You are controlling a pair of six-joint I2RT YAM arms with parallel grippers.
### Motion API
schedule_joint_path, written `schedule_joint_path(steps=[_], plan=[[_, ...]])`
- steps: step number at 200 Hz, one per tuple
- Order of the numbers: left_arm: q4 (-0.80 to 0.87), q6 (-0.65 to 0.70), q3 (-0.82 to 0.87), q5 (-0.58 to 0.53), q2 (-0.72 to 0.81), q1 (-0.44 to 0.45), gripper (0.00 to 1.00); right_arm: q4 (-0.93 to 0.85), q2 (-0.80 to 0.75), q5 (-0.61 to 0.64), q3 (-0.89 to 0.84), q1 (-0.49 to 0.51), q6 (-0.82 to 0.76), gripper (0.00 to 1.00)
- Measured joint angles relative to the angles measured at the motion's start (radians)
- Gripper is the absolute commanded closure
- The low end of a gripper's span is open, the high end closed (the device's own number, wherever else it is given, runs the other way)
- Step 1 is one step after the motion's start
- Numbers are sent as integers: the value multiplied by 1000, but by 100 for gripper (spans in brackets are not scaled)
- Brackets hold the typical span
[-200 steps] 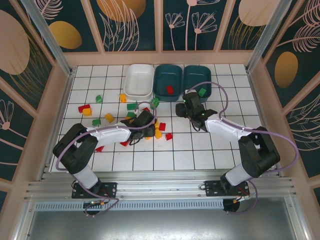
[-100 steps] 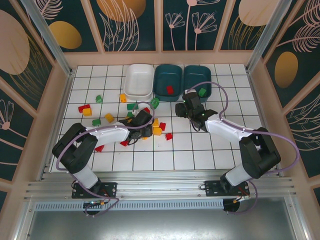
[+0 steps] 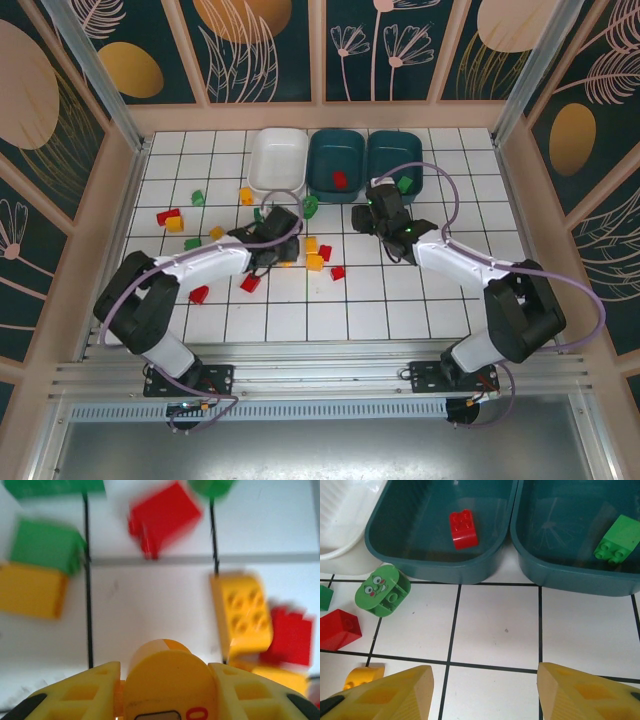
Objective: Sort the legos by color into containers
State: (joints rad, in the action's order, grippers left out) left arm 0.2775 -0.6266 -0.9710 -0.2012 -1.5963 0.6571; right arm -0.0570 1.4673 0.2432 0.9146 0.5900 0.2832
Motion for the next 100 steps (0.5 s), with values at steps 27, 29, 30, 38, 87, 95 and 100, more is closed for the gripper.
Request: schedule_joint_path(steps=[27, 29, 30, 38, 87, 95, 100], plan=[[8, 38, -161, 23, -5, -115, 89, 0, -12, 0, 0, -6, -11, 43], [8, 43, -179, 24, -11, -124, 89, 0, -12, 0, 0, -6, -11, 42], [9, 44, -184, 25, -14, -127, 89, 0, -12, 0, 0, -7, -11, 42], [13, 55, -254, 34, -45, -158, 90, -2, -12, 0, 0, -7, -12, 42], [44, 113, -712, 122, -422, -274, 85, -14, -35, -29, -5, -8, -10, 43], [63, 120, -788, 138, -493, -284, 85, -15, -44, -34, -10, -7, -8, 42], [77, 123, -839, 148, -539, -290, 84, -15, -49, -35, -13, -6, -7, 42]])
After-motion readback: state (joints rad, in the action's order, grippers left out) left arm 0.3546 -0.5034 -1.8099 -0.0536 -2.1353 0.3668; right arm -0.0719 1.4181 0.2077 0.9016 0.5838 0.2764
